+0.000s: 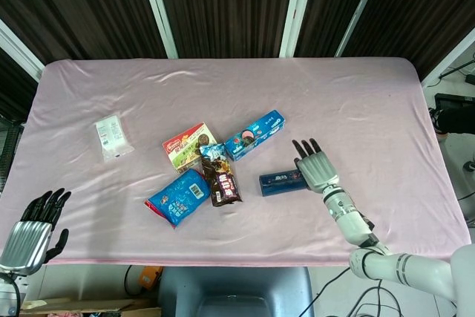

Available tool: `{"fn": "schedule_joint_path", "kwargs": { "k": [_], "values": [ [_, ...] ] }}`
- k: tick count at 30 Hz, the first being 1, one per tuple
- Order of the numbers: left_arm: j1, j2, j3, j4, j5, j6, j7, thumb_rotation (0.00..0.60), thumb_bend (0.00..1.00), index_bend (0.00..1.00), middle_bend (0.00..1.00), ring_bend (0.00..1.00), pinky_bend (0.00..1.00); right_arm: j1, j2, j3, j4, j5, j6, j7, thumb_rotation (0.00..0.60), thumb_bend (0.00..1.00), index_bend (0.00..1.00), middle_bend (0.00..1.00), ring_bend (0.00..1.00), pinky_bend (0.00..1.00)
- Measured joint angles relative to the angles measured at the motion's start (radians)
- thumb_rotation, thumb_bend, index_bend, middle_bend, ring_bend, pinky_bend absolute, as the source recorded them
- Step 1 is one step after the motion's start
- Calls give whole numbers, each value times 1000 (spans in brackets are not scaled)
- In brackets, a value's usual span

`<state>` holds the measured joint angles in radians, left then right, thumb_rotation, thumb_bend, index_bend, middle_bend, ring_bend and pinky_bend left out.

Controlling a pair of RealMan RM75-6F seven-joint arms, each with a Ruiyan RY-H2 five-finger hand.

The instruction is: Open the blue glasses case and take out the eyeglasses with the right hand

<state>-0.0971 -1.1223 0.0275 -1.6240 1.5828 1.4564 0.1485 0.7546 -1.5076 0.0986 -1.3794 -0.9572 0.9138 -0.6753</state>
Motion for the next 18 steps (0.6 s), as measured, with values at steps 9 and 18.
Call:
{"fn": "schedule_joint_path", "kwargs": {
  "k": [9, 18],
  "values": [
    [-6, -4, -5, 0, -14, -14, 11, 600, 458, 0, 51, 49, 144, 72, -82, 73, 74, 133, -14, -56, 600, 598, 439, 0, 0, 0],
    [-10, -6, -4, 0, -14, -20, 17, 600, 458, 0, 51, 49, 144, 154, -208, 128, 259, 251, -28, -114, 600, 450, 256, 0, 0, 0]
  ]
}}
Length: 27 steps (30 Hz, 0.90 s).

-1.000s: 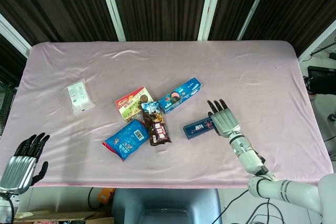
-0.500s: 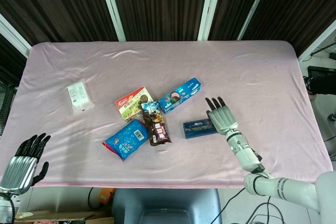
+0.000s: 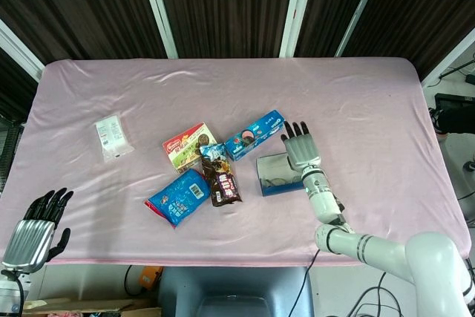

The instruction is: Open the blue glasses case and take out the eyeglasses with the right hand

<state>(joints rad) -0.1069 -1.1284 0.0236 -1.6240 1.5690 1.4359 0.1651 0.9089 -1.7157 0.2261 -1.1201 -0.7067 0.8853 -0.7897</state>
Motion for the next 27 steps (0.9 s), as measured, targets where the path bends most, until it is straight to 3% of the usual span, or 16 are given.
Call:
{"fn": "schedule_joint_path", "kwargs": {
  "k": [4, 10, 17, 20, 27],
  "values": [
    [0, 1, -1, 3, 1, 4, -8, 600, 459, 0, 51, 49, 145, 5, -15, 7, 19, -25, 16, 23, 600, 360, 207, 0, 0, 0],
    [5, 2, 1, 2, 8, 15, -13, 600, 458, 0, 51, 49, 145, -38, 93, -14, -147, -137, 55, 99, 600, 356, 252, 0, 0, 0],
    [4, 1, 4, -2, 12, 14, -9, 600, 459, 0, 51, 49, 145, -130, 313, -108, -447, -292, 75, 204, 600, 356, 330, 0, 0, 0],
    [4, 0, 6, -3, 19, 15, -6, 600, 458, 0, 51, 49, 145, -162, 369, -163, -516, -339, 60, 238, 600, 356, 342, 0, 0, 0],
    [3, 0, 9, -1, 26, 17, -7, 600, 459, 0, 51, 49, 145, -157, 325, -178, -495, -325, 31, 217, 600, 356, 358, 0, 0, 0]
  ]
}}
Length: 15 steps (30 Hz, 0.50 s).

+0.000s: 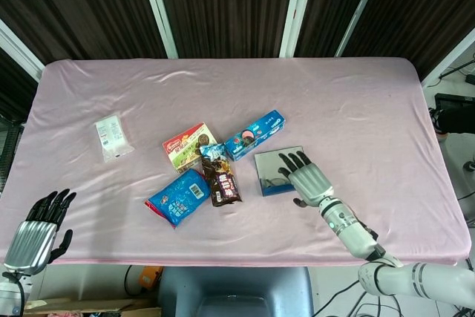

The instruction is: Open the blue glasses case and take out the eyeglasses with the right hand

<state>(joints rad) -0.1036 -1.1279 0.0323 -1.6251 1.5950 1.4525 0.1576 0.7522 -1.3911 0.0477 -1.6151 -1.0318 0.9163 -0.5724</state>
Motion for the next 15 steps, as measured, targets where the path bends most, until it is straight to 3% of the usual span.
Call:
{"fn": "schedule_joint_path", "kwargs": {
  "k": [15],
  "values": [
    [7, 12, -1, 5, 5, 17, -31, 600, 459, 0, 51, 49, 145, 34, -101, -32, 20, 62, -8, -114, 600, 356, 387, 0, 0, 0]
  ]
}}
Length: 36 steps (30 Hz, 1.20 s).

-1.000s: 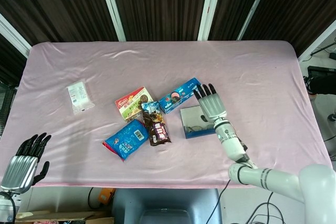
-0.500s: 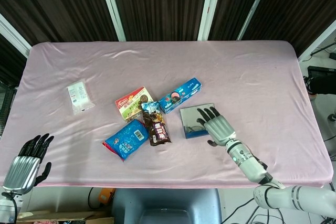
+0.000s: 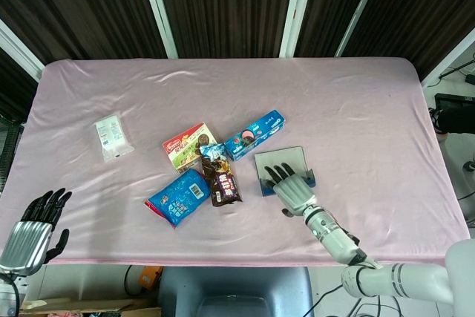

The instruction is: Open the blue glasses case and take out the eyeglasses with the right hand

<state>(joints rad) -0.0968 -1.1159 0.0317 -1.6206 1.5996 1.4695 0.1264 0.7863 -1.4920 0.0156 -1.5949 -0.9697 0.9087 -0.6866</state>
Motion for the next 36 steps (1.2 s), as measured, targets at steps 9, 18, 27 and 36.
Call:
{"fn": "schedule_joint_path", "kwargs": {
  "k": [9, 18, 27, 36],
  "values": [
    [3, 2, 0, 1, 2, 7, -4, 600, 459, 0, 51, 49, 146, -32, 59, -78, -85, -86, 23, -6, 600, 356, 395, 0, 0, 0],
    [6, -1, 3, -1, 9, 11, 4, 600, 458, 0, 51, 49, 146, -107, 184, -189, -161, -239, 62, 40, 600, 356, 402, 0, 0, 0],
    [6, -7, 6, -4, 12, 5, 22, 600, 458, 0, 51, 49, 146, -196, 279, -256, -123, -370, 117, 144, 600, 356, 411, 0, 0, 0],
    [3, -12, 5, -6, 6, -5, 34, 600, 458, 0, 51, 49, 146, -242, 284, -233, 5, -394, 134, 210, 600, 356, 419, 0, 0, 0]
  ]
}}
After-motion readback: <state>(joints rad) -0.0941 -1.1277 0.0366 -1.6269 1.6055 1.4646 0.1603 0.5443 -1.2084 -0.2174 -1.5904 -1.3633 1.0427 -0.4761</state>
